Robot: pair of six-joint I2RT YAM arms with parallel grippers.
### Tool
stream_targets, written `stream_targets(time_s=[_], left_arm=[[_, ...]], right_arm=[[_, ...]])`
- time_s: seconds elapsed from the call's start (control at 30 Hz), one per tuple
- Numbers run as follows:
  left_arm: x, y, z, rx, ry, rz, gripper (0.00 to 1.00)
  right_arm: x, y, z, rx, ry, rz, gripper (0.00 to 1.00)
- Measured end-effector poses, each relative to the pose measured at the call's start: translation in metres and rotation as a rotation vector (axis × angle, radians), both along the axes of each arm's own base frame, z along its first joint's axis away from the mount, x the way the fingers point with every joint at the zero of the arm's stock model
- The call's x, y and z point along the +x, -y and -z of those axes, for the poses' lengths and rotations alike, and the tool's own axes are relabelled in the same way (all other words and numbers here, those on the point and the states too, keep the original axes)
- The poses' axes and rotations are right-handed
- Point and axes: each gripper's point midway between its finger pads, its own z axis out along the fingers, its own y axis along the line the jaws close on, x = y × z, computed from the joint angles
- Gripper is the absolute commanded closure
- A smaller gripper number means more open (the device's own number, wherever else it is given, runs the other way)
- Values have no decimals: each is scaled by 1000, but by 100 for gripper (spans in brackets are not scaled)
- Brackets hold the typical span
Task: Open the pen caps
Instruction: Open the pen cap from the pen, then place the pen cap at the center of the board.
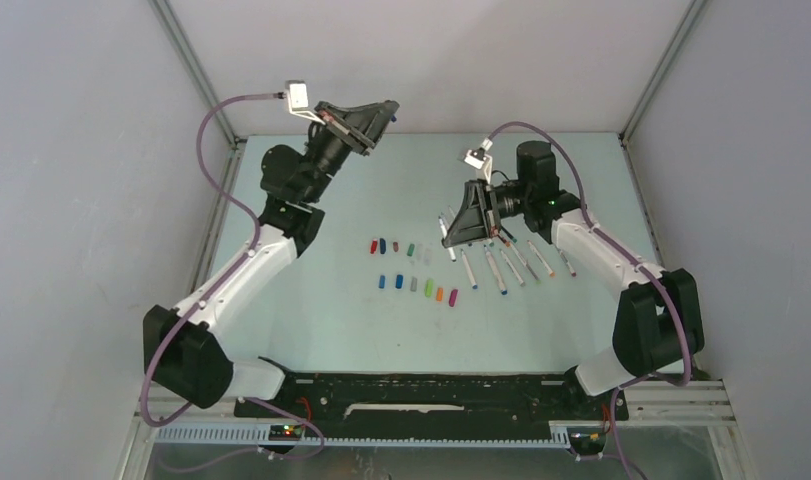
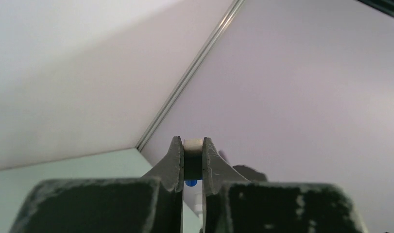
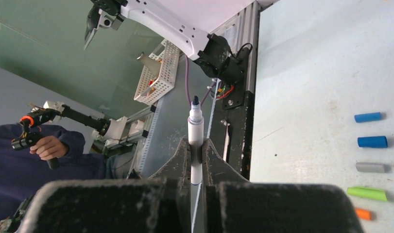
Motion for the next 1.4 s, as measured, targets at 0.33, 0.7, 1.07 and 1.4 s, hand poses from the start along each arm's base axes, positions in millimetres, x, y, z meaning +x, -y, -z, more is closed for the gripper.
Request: stream_targets(time_s=[0.33, 0.7, 1.07, 1.4], left_arm=[[-11, -14, 4, 33, -31, -20, 100], [-17, 20, 182, 338, -532, 111, 100], [-40, 61, 348, 778, -952, 99, 98], [-27, 81, 375, 910, -990, 64, 95]], right_arm=[[34, 29, 42, -109, 162, 239, 100], [75, 92, 93, -376, 323, 464, 99], [90, 112, 114, -474, 307, 531, 98], [94, 119, 116, -480, 295, 550, 98]])
